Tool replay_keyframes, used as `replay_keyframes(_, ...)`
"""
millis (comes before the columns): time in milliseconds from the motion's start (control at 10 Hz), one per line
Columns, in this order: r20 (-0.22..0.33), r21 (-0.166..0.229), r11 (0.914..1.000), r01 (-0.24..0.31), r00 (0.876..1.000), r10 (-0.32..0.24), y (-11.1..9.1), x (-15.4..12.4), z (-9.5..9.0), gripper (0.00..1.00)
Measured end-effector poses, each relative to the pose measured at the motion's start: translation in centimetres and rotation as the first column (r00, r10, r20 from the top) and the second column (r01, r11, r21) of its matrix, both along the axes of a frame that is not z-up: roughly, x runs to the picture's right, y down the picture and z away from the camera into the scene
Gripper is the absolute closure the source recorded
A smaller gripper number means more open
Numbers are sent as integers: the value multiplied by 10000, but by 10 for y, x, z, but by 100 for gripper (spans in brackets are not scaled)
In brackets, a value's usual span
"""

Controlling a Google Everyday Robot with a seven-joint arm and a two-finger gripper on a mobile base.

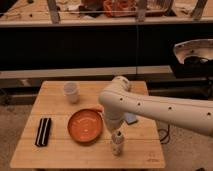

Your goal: Knock the bottle over

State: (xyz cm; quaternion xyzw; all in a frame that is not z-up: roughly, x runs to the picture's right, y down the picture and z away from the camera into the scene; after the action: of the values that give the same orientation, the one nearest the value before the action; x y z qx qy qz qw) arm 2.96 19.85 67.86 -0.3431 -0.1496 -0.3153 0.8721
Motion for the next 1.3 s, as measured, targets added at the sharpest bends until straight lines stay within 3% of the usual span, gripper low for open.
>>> replay_keyframes(1300,146,-210,9998,70,9999,-67,3,4,-4,100)
